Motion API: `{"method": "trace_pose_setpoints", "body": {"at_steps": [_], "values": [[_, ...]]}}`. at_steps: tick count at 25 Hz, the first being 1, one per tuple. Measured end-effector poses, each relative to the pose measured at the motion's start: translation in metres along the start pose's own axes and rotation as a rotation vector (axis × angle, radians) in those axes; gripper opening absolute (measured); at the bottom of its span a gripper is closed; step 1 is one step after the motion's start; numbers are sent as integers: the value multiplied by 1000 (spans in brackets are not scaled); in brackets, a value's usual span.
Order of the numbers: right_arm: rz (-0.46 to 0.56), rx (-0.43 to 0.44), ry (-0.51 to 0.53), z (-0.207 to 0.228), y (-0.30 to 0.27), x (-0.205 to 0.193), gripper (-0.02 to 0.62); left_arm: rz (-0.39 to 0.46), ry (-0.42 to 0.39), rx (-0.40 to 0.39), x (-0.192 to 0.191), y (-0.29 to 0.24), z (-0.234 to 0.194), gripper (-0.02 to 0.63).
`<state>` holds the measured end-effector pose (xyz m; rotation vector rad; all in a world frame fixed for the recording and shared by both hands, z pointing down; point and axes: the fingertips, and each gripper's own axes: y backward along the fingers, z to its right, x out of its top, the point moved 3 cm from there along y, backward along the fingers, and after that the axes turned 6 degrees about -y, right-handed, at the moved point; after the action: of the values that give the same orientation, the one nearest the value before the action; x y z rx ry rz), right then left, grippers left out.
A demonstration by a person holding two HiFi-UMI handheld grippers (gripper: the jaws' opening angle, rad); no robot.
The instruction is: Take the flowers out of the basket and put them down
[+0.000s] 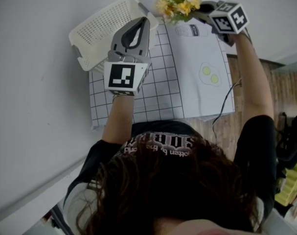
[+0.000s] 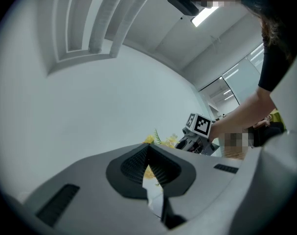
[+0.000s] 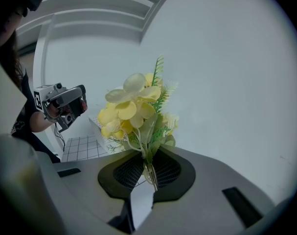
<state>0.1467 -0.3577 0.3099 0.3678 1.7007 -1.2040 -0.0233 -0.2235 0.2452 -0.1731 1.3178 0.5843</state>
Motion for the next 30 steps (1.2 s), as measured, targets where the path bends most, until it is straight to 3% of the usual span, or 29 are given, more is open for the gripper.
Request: {"method": "trace_pose_setpoints", "body": {"at_steps": [17,24,30], "values": [[-43,-80,-144,9,9,-105,61,-19,54,-96,-19,-5,46,2],[-45,-72,-192,0,-1,-138,61,-44,65,-137,-37,1,61,2],[-78,-72,-256,-5,-16,-189,61,-68,74,-146,-53,9,67,2]]}}
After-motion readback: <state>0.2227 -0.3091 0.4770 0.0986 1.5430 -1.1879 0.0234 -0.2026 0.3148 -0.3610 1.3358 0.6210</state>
